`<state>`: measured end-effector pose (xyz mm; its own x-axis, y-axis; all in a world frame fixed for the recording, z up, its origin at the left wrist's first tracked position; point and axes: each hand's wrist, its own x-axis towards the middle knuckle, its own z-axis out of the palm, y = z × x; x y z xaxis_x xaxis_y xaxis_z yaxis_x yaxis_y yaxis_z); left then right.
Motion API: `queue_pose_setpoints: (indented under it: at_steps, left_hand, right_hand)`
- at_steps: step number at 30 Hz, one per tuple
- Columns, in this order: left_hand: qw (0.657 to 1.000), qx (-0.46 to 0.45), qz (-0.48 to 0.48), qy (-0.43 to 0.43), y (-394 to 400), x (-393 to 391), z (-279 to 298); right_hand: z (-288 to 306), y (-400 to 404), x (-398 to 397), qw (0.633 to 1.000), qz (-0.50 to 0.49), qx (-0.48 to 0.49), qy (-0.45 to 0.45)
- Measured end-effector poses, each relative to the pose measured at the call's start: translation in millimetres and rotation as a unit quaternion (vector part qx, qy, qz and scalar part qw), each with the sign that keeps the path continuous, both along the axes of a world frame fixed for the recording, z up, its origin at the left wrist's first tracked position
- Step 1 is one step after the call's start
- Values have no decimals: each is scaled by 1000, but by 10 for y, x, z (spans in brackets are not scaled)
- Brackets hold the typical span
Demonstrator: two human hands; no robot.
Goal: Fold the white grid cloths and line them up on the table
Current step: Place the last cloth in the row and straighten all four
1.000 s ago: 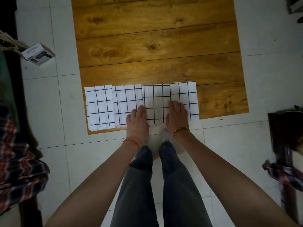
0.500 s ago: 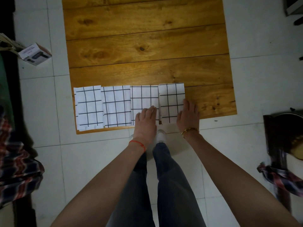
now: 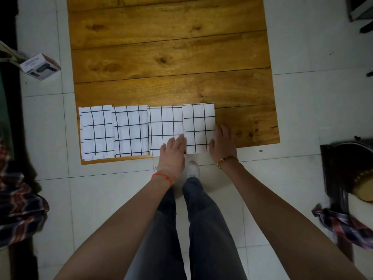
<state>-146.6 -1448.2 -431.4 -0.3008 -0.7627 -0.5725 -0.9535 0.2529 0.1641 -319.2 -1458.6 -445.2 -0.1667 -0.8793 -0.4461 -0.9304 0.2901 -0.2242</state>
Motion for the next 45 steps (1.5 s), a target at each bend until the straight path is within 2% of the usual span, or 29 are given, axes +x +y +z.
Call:
queue_pose_setpoints:
  at_steps: [7, 13, 18, 22, 29, 37, 45]
  left_hand:
    - [999, -5, 19, 40, 7, 72, -4]
    - [996, -35, 75, 45, -22, 277, 151]
    - [983, -62, 171, 20, -73, 817, 268]
    - [965, -66, 250, -44, -82, 1410, 270]
    - [941, -53, 327, -70, -94, 2040, 142]
    - [943, -23, 329, -46, -141, 2233, 10]
    - [947, -21, 320, -22, -118, 2291, -23]
  right_hand:
    - [22, -22, -27, 1000, 7, 0, -11]
    - [127, -89, -10, 1000, 12, -11, -13]
    - [162, -161, 2, 1000, -13, -15, 5]
    - [109, -159, 45, 1000, -8, -10, 20]
    - [-51, -99, 253, 1000, -9, -15, 0]
    - [-145, -96, 243, 999, -2, -44, 16]
    - [-149, -111, 295, 998, 13, -24, 55]
